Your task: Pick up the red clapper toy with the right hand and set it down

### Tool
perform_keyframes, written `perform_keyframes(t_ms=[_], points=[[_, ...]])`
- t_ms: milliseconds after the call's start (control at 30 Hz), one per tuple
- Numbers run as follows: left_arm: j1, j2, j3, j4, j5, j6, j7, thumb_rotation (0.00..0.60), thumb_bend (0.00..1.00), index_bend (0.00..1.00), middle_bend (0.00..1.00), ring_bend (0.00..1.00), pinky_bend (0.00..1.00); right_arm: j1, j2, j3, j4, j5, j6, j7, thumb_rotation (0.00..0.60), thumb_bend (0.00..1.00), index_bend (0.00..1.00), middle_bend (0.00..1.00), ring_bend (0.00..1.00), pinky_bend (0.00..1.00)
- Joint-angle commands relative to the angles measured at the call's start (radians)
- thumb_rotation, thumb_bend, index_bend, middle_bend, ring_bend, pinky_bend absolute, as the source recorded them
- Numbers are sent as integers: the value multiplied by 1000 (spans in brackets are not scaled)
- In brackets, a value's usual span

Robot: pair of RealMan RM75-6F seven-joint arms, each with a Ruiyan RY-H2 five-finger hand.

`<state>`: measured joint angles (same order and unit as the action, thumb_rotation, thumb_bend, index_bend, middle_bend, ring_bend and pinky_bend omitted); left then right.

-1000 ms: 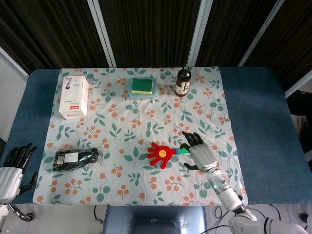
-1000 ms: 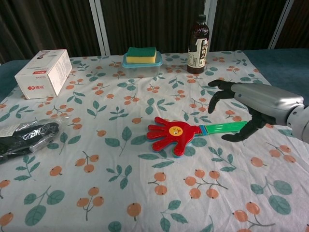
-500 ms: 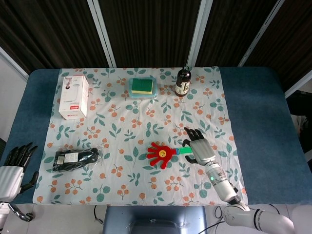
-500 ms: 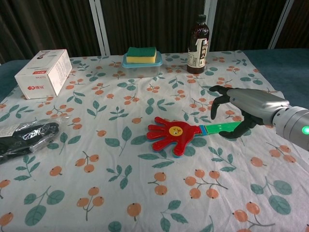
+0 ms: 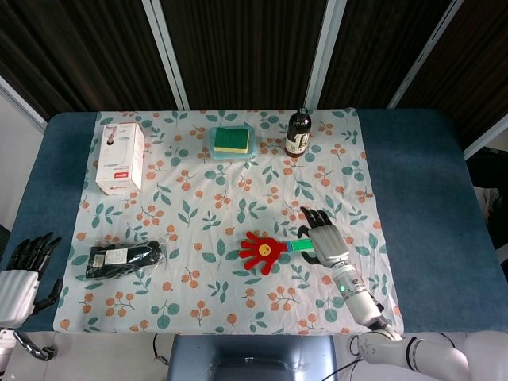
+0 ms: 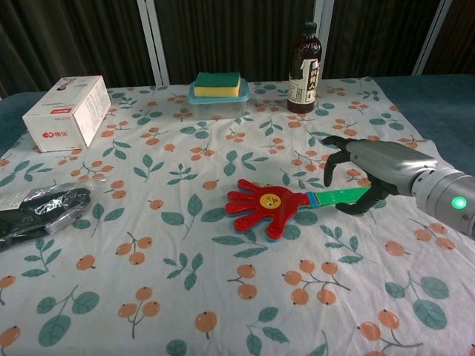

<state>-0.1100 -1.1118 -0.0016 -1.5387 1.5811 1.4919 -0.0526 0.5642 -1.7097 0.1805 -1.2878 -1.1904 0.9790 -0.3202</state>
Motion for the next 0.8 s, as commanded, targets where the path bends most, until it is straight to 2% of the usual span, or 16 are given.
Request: perform_keyframes(t_ms=[33, 600, 800], points=[[-1, 0, -1, -1, -2, -3, 2, 600, 446, 0, 0, 0, 4, 8, -8, 3, 11, 11, -9, 2, 600, 406, 539, 0, 0, 0], [-6, 2, -1, -4, -5, -11, -4, 600, 445, 0, 0, 0, 4, 17, -29, -9, 34, 15, -5, 25, 600, 413, 580, 0, 0, 0], [-5, 4, -1, -4, -3, -9, -8, 600, 444, 0, 0, 0, 4, 18, -37, -9, 37, 15, 8, 21, 600, 431, 640, 38, 0, 0]])
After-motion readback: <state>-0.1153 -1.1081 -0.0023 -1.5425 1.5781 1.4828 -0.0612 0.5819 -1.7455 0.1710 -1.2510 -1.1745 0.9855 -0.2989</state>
